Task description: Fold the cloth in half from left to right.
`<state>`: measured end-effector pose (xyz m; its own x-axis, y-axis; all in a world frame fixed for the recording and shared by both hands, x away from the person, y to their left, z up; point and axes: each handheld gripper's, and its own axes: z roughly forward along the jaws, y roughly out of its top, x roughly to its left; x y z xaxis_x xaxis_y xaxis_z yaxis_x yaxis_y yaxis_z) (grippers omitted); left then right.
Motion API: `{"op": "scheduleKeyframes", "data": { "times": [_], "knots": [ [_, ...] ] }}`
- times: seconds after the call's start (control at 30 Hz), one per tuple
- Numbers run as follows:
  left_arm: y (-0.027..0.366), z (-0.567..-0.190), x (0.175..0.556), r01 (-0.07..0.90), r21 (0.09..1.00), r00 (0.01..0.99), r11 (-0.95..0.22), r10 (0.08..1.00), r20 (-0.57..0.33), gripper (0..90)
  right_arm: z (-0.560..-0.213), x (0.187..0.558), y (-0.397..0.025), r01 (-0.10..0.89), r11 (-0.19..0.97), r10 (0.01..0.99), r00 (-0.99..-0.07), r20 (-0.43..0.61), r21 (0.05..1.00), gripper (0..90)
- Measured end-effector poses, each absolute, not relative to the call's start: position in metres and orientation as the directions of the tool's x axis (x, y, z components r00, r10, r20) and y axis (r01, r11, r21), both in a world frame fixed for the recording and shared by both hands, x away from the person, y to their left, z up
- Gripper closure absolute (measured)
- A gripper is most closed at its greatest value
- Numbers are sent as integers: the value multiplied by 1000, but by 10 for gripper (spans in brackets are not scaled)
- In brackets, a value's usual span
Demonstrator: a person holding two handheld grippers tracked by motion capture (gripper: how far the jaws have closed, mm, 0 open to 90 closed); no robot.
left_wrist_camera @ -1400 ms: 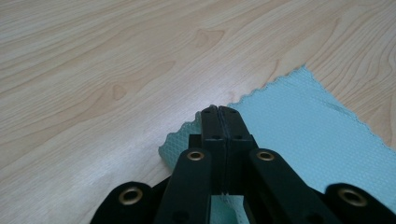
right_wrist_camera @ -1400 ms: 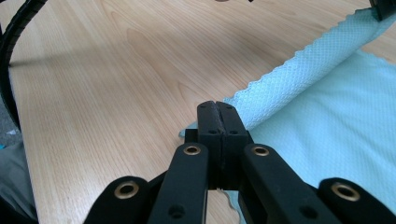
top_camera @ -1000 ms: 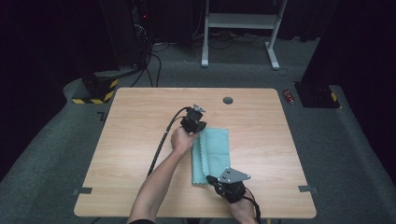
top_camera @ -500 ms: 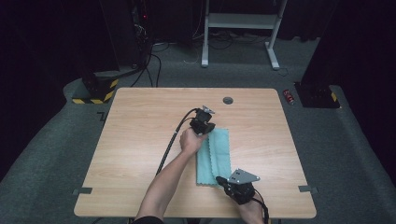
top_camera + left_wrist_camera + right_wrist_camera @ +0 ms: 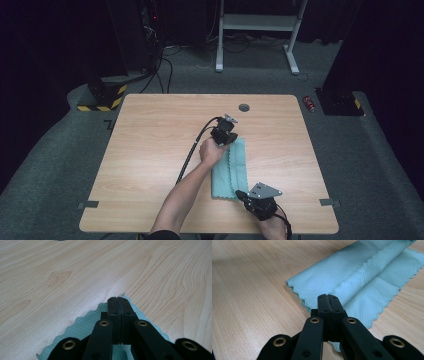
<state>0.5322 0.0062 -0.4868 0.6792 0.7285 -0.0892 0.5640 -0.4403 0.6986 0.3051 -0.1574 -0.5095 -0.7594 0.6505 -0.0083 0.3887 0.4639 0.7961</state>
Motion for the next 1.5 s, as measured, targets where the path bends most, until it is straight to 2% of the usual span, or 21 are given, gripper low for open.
{"op": "scheduleKeyframes", "data": {
  "times": [0.67,0.8,1.03,1.27,1.5],
  "knots": [
    [-5,-501,537,559,700,699,-444,706,-110,883,-514,305,-167,419,475,673,-740,-13,774,897],
    [-4,-499,539,554,715,698,-427,705,-121,755,-515,305,-166,423,478,680,-733,-20,770,884],
    [4,-484,534,539,731,697,-418,709,-108,557,-510,309,-170,430,453,710,-703,-25,780,689],
    [30,-468,515,521,739,691,-427,720,-71,517,-500,321,-175,433,422,732,-681,-18,797,653],
    [60,-477,475,514,725,702,-459,711,-47,504,-503,341,-168,461,434,739,-674,-13,774,654]
  ]
}}
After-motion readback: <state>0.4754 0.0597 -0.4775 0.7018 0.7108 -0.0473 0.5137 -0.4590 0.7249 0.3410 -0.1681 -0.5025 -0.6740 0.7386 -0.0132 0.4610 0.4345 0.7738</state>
